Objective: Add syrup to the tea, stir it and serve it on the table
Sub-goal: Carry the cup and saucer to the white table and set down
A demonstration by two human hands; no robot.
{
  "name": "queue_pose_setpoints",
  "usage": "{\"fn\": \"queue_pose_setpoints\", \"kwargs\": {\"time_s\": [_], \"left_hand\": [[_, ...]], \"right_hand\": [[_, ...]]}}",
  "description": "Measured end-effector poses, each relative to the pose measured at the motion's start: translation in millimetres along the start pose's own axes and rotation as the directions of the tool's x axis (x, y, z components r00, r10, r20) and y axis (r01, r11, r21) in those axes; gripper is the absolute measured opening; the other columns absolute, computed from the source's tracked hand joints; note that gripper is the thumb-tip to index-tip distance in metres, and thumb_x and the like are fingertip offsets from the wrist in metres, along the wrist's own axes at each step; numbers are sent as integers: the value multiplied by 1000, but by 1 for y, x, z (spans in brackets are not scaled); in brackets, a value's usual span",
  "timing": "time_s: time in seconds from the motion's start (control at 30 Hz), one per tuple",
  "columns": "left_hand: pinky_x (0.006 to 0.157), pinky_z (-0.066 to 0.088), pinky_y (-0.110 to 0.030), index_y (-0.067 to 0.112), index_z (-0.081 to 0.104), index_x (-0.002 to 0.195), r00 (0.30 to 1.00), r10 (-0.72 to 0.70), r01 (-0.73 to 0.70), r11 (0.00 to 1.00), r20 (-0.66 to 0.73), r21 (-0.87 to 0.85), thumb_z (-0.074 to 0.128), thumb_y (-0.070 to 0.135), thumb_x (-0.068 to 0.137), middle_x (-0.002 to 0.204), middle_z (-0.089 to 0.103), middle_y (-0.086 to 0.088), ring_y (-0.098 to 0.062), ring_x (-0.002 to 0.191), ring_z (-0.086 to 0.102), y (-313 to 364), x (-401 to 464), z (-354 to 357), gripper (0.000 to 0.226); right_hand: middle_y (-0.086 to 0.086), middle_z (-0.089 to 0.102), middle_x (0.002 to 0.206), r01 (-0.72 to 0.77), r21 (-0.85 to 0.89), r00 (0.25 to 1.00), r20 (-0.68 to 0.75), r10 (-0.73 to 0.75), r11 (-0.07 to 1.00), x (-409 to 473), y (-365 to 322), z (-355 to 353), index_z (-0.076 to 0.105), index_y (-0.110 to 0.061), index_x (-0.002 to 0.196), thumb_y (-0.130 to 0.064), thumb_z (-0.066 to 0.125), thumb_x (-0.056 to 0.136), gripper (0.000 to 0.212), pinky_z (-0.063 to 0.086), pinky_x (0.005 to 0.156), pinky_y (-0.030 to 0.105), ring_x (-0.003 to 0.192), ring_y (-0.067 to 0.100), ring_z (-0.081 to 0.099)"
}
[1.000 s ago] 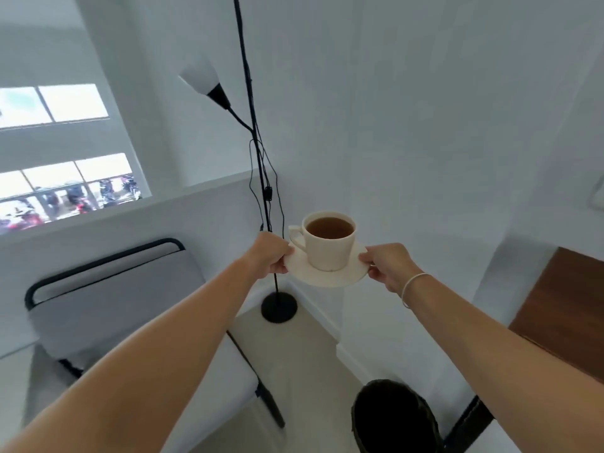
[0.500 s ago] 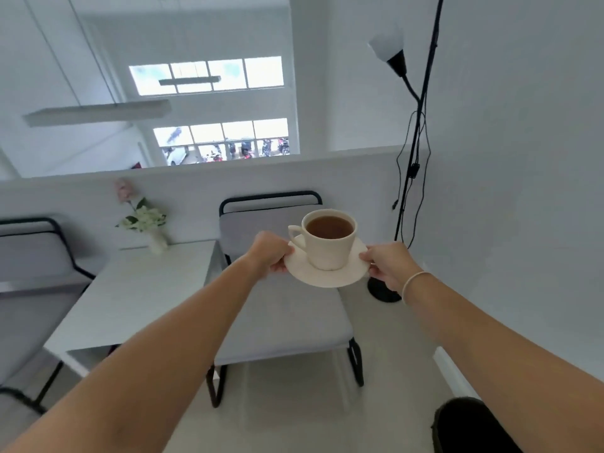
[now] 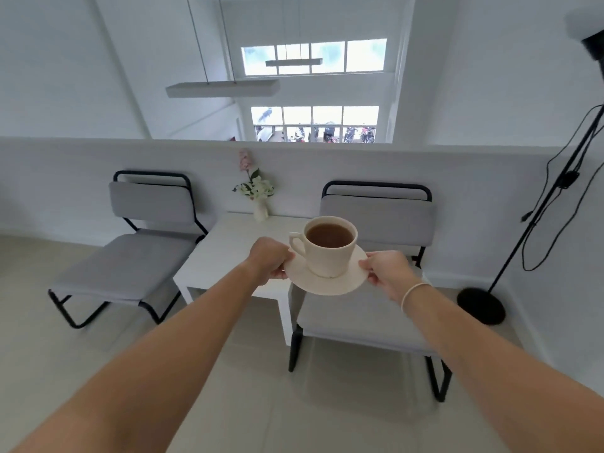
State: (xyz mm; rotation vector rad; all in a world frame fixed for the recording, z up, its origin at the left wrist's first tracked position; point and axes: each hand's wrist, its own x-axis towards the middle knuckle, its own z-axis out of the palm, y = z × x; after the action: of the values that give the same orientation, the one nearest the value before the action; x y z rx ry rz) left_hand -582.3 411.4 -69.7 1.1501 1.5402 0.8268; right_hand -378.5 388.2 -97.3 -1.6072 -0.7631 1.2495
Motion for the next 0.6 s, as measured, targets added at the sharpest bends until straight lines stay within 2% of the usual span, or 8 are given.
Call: {"fn": "queue_pose_setpoints", "kwargs": {"time_s": [0.07, 0.13, 0.33, 0.47, 0.6], "left_hand": [[56, 53, -30, 4, 57, 74, 1000, -4, 4, 1000, -15, -1, 51, -6, 86, 81, 58, -12, -25, 73, 60, -10, 9, -31, 17], [52, 53, -28, 4, 56, 72, 1000, -3, 3, 1000, -26, -6, 51, -7, 86, 79, 58, -12, -23, 67, 59, -18, 19, -58, 19], [65, 53, -35, 5, 58, 69, 999, -15, 14, 999, -46, -37, 51, -7, 86, 82, 60, -14, -30, 78, 59, -37, 53, -127, 22], [67, 54, -37, 4, 59, 71, 999, -26, 24, 998, -41, -54, 51, -7, 86, 80, 59, -13, -31, 80, 58, -46, 80, -157, 20], [64, 52, -35, 4, 59, 70, 998, -45, 43, 998, -43, -56, 51, -7, 86, 80, 58, -13, -29, 74, 57, -54, 110, -178, 21]], "right_hand": [[15, 60, 91, 0, 3, 1000, 11, 0, 1000, 1, 3, 34, 66, 3, 107, 6, 58, 84, 25, 35, 54, 26, 76, 23, 49], [15, 61, 91, 0, 8, 1000, 15, 0, 1000, 2, 4, 65, 66, 2, 107, 6, 59, 83, 25, 36, 53, 26, 76, 24, 51], [17, 63, 92, -7, 26, 1000, 29, 6, 1000, 12, 5, 141, 66, 1, 105, 7, 59, 83, 23, 37, 49, 24, 64, 20, 51], [17, 64, 94, -39, 29, 999, 28, 38, 999, 28, 4, 180, 66, -1, 104, 8, 59, 83, 24, 37, 43, 21, 66, 19, 53], [18, 64, 98, -55, 28, 998, 38, 54, 998, 51, 1, 210, 66, -4, 101, 8, 60, 82, 22, 38, 46, 23, 73, 23, 55]]}}
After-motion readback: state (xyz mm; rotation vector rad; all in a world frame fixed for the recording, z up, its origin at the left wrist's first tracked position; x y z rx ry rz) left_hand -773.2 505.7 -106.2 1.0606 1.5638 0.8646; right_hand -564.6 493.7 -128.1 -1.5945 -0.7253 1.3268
